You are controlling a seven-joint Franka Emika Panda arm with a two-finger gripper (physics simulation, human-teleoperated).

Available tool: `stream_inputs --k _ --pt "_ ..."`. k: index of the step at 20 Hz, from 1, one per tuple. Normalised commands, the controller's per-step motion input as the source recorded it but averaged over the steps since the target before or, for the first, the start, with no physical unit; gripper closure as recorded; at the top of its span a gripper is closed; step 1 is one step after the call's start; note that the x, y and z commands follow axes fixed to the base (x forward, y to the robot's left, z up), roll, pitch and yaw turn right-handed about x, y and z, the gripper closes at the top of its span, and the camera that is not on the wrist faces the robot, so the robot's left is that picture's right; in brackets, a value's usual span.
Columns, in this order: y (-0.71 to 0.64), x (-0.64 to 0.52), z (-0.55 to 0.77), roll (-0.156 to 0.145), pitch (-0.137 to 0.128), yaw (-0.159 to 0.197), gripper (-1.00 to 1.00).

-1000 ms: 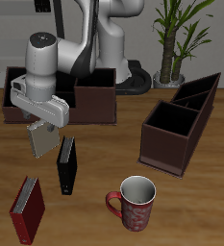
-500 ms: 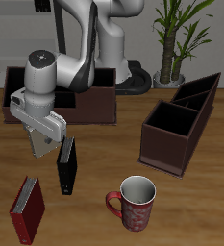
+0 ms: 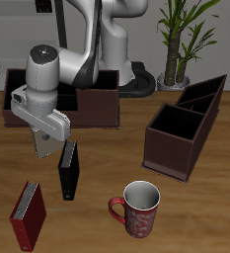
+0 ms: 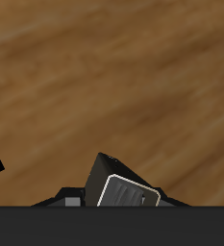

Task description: Place the yellow book into the back desk caddy's right compartment

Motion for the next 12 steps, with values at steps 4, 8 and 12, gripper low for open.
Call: stream_inputs --k 4,8,12 --pt "0.16 -0.08 0.5 0.009 -0.034 0.047 1.0" --pt "0.16 -0.13 0.73 0.005 -0.061 0.053 1.0" --pt "0.19 -0.13 0.67 0.003 -0.048 0.054 1.0"
